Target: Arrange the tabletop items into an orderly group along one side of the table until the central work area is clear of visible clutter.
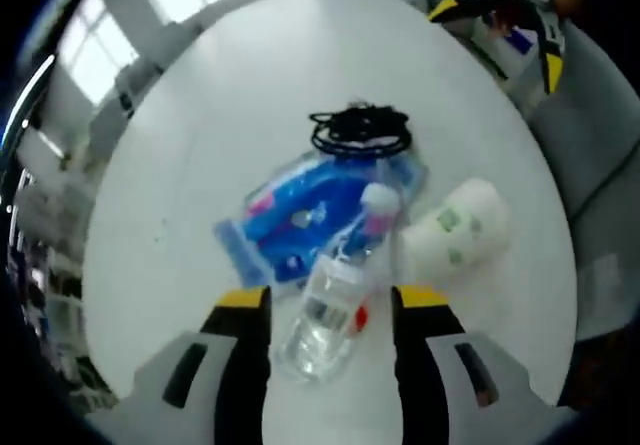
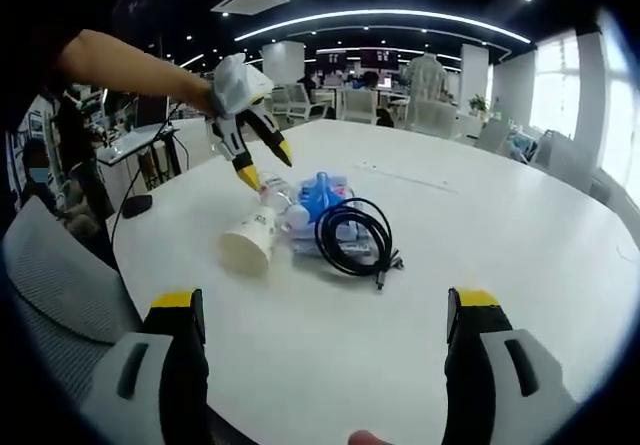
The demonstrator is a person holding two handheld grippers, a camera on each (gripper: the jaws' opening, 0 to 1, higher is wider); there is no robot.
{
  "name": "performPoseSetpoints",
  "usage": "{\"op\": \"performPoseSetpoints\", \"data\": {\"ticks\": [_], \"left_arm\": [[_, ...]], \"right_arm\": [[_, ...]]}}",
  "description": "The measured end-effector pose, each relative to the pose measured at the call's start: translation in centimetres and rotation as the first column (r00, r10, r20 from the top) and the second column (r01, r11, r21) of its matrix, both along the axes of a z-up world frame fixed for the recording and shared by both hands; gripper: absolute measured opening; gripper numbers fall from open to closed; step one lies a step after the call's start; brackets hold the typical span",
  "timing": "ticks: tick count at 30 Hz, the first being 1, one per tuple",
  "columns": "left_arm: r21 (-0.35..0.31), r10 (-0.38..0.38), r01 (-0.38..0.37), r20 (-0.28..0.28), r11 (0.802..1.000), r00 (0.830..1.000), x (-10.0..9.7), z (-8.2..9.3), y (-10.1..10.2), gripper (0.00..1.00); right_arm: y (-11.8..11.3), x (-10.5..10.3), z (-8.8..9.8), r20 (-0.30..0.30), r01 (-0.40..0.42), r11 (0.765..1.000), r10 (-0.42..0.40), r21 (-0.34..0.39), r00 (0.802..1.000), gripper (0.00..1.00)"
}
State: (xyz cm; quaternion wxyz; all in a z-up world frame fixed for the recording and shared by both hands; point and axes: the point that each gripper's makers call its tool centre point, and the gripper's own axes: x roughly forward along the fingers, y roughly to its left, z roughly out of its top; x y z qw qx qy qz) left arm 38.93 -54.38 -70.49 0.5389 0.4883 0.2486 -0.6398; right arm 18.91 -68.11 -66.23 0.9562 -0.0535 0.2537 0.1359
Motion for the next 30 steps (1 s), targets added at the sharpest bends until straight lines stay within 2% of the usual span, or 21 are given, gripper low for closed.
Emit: {"op": "performPoseSetpoints", "data": {"ticks": [1, 5, 10, 17, 19, 21, 23, 30], "left_arm": [[0.01, -0.018, 0.018, 0.019, 1.0, 1.0, 0.2, -0.2, 0.0, 0.44], [0.073, -0.076, 0.075, 0.006, 0.995, 0.997, 0.3, -1.3, 0.3, 0.4], [0.164, -0.17, 0.167, 0.006, 0.972, 0.985, 0.4, -2.9, 1.0, 0.4], [0.204, -0.234, 0.229, 0.0, 0.952, 0.972, 0.4, -4.1, 0.4, 0.38], [0.218, -0.269, 0.265, -0.013, 0.939, 0.963, 0.1, -4.5, 0.2, 0.37], [0.239, -0.28, 0.271, 0.003, 0.932, 0.96, 0.2, -4.8, 0.2, 0.38], [0.257, -0.288, 0.281, -0.008, 0.925, 0.957, 0.2, -5.0, 0.2, 0.38], [0.262, -0.288, 0.285, -0.028, 0.922, 0.957, 0.3, -5.6, 0.3, 0.39]], "right_arm": [[0.0, 0.0, 0.0, 0.0, 0.001, 1.0, -0.001, -0.001, 1.0, 1.0], [-0.2, 0.1, -0.2, -0.009, 0.009, 1.0, -0.009, -0.002, 1.0, 1.0], [-0.3, 0.1, -0.4, -0.017, 0.013, 1.0, -0.014, -0.005, 1.0, 1.0], [-0.7, 0.0, -0.6, -0.024, 0.031, 1.0, -0.031, -0.006, 0.999, 1.0], [-0.9, -0.1, -0.6, -0.024, 0.038, 0.999, -0.038, -0.007, 0.999, 1.0], [-0.9, -0.1, -0.6, -0.025, 0.041, 0.999, -0.041, -0.008, 0.999, 1.0], [-1.0, -0.1, -0.6, -0.026, 0.044, 0.999, -0.044, -0.01, 0.999, 1.0], [-1.1, 0.0, -0.7, -0.03, 0.051, 0.999, -0.051, -0.012, 0.998, 1.0]]}}
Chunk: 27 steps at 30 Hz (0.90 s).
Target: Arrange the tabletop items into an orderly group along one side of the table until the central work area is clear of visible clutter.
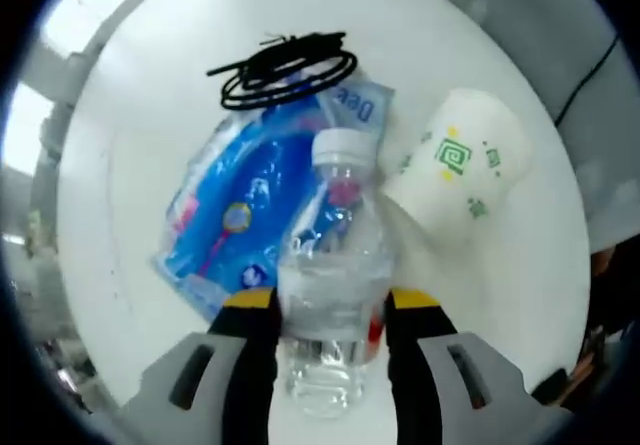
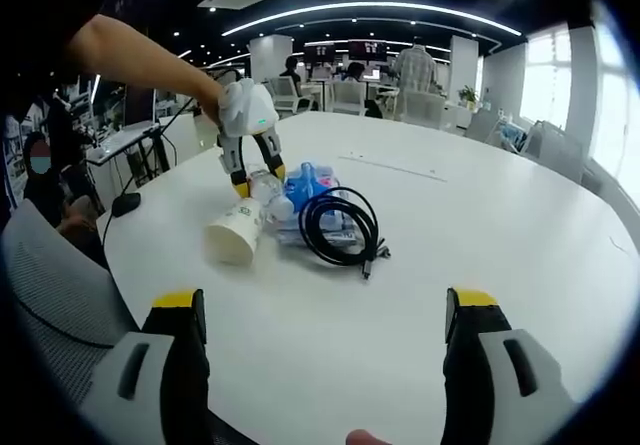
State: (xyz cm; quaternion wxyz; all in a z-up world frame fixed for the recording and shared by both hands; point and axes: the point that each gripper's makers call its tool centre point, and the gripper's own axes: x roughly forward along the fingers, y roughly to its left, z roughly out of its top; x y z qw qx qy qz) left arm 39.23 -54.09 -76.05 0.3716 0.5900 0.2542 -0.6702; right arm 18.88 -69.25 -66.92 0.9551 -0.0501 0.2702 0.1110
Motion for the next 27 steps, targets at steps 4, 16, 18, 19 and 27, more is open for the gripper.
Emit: {"op": "performPoseSetpoints", "data": {"ticks": [4, 16, 18, 19, 27], "left_arm": [[0.011, -0.014, 0.014, 0.003, 1.0, 1.0, -0.1, 0.0, -0.1, 0.39], [0.003, -0.012, 0.012, -0.01, 1.0, 1.0, -0.1, 0.1, -0.1, 0.34], [0.008, -0.016, 0.016, -0.011, 1.0, 1.0, -0.2, 0.1, 0.1, 0.34], [0.015, -0.017, 0.017, -0.013, 1.0, 1.0, -0.3, 0.2, 0.3, 0.34], [-0.009, 0.0, 0.0, -0.015, 1.0, 1.0, -0.5, 1.2, 0.6, 0.34]], "right_arm": [[-0.1, 0.0, 0.0, -0.002, 0.004, 1.0, -0.004, 0.002, 1.0, 1.0], [-0.1, 0.1, 0.0, -0.005, 0.0, 1.0, 0.0, -0.005, 1.0, 1.0], [-0.1, 0.1, 0.1, -0.005, -0.001, 1.0, 0.001, -0.006, 1.0, 1.0], [-0.1, 0.1, 0.2, -0.003, -0.002, 1.0, 0.002, -0.007, 1.0, 1.0], [0.1, 0.1, 0.2, 0.002, -0.009, 1.0, 0.009, -0.01, 1.0, 1.0]]}}
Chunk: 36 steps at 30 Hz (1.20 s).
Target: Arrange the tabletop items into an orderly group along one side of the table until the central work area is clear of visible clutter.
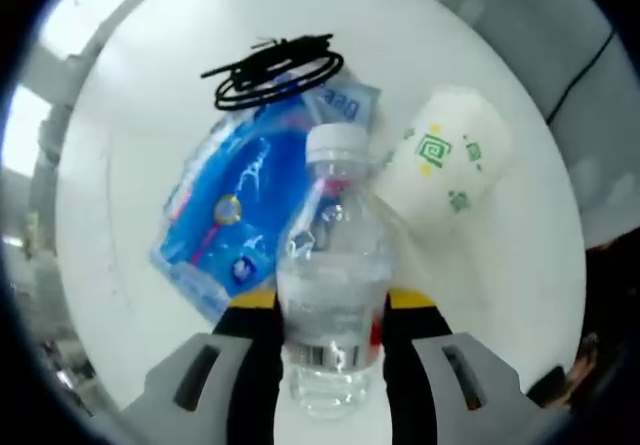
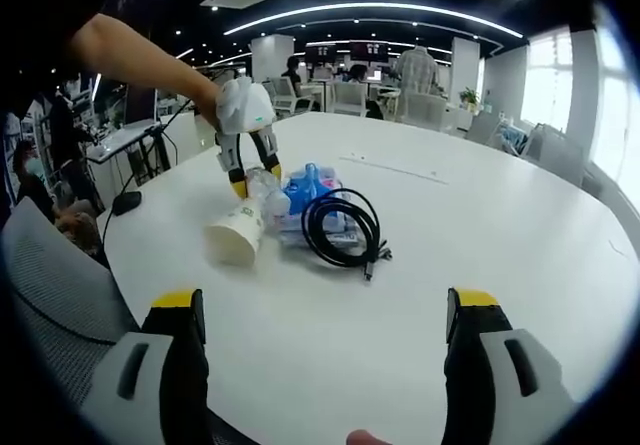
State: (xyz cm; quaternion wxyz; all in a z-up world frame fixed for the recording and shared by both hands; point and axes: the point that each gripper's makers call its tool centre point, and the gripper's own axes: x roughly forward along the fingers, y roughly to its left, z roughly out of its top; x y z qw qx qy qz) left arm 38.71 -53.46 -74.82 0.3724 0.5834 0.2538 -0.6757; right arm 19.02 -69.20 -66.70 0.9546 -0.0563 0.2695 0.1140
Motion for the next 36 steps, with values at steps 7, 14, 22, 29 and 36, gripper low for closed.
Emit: {"op": "performPoseSetpoints", "data": {"ticks": [7, 14, 22, 29, 36], "left_arm": [[-0.034, 0.037, -0.037, -0.003, 0.999, 0.999, 0.2, 1.3, 0.3, 0.35], [-0.104, 0.11, -0.113, -0.029, 0.988, 0.993, 0.2, 3.1, 0.5, 0.35], [-0.181, 0.216, -0.224, -0.063, 0.958, 0.974, 0.6, 4.4, 1.5, 0.35], [-0.238, 0.304, -0.323, -0.114, 0.916, 0.946, -0.2, 4.8, 2.6, 0.34], [-0.256, 0.355, -0.384, -0.154, 0.887, 0.922, -0.6, 5.0, 3.8, 0.34]], "right_arm": [[0.1, 0.1, 0.1, 0.008, -0.004, 1.0, 0.004, 0.001, 1.0, 1.0], [0.3, 0.0, 0.3, 0.015, -0.01, 1.0, 0.01, 0.003, 1.0, 1.0], [0.5, 0.0, 0.5, 0.025, -0.018, 1.0, 0.018, 0.005, 1.0, 1.0], [0.8, 0.0, 0.5, 0.025, -0.033, 0.999, 0.033, 0.001, 0.999, 1.0], [1.2, 0.1, 0.6, 0.027, -0.045, 0.999, 0.045, -0.003, 0.999, 1.0]]}}
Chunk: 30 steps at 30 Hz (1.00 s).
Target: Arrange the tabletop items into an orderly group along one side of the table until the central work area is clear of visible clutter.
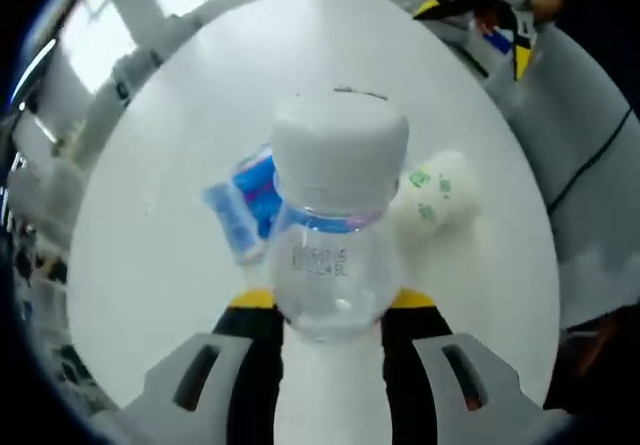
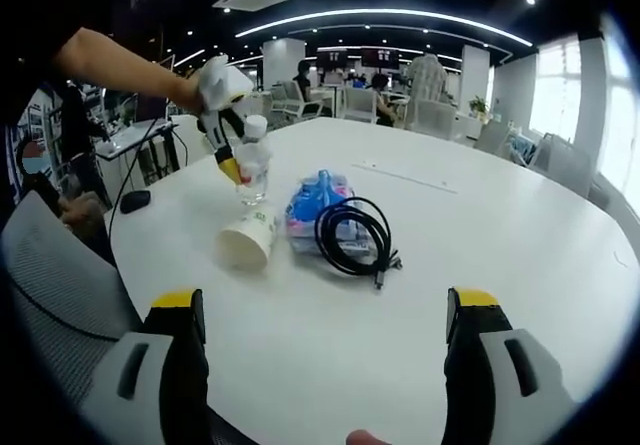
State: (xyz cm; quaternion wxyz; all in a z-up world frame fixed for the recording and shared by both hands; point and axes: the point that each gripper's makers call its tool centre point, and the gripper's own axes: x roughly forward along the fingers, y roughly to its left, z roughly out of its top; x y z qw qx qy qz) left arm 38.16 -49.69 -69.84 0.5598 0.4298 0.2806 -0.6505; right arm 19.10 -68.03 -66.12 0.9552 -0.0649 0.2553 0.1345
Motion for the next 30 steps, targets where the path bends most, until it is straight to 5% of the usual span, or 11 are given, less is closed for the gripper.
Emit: {"op": "performPoseSetpoints", "data": {"ticks": [9, 30], "left_arm": [[-0.051, 0.083, -0.088, -0.092, 0.995, 0.992, -0.6, 0.0, 1.6, 0.36], [-0.042, 0.086, -0.088, -0.055, 0.995, 0.995, 0.1, -0.5, 4.1, 0.38]], "right_arm": [[0.3, -0.1, -0.1, -0.003, -0.013, 1.0, 0.013, -0.001, 1.0, 1.0], [0.3, -0.4, -0.2, -0.011, -0.016, 1.0, 0.016, -0.007, 1.0, 1.0]]}}
